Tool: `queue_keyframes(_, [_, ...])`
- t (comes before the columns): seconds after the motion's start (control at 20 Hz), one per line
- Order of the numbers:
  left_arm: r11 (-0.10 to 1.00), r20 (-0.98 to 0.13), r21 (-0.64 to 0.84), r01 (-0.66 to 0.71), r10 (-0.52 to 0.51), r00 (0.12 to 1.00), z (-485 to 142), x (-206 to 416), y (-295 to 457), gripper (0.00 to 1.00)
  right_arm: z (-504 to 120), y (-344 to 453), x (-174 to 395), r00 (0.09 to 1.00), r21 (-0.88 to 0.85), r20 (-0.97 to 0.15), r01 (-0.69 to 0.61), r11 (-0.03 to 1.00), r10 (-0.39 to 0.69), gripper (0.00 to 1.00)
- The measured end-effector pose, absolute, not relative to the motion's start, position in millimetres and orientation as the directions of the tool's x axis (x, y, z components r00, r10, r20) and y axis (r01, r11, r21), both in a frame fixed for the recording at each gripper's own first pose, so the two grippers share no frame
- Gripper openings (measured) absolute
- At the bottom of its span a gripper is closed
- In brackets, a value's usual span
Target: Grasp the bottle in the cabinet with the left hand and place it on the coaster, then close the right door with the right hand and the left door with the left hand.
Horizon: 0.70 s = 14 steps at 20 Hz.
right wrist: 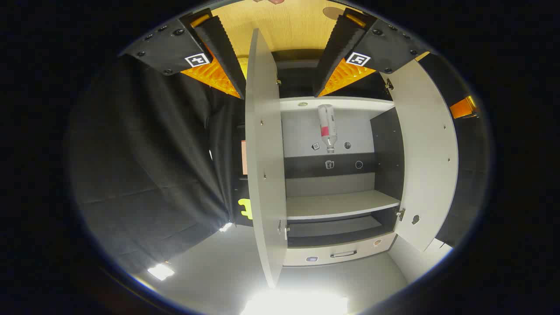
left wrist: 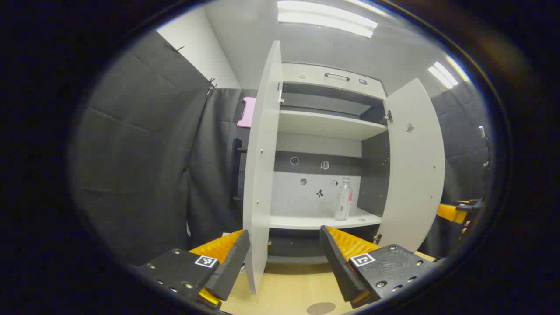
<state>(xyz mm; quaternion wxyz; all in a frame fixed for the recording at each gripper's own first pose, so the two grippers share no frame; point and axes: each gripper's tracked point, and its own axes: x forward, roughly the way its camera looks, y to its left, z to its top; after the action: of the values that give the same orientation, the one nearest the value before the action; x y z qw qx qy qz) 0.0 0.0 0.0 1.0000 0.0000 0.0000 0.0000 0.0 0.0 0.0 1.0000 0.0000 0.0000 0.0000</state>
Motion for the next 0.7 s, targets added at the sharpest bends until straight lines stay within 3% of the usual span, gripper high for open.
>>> queue_keyframes(0.1, [1.000,-0.003,0.004,0.006,-0.006,1.000,-2.4,-1.3,-3.0,0.93,-1.8,-4.4,-2.6,1.000,0.006,-0.007,0.009,1.000,-0.009,0.94])
queue_keyframes(0.7, [0.998,-0.026,0.045,0.049,-0.048,0.998,-16.1,1.0,-21.3,0.94,-3.4,-45.1,-15.2,0.993,-0.047,-0.031,0.112,0.993,-0.114,0.97])
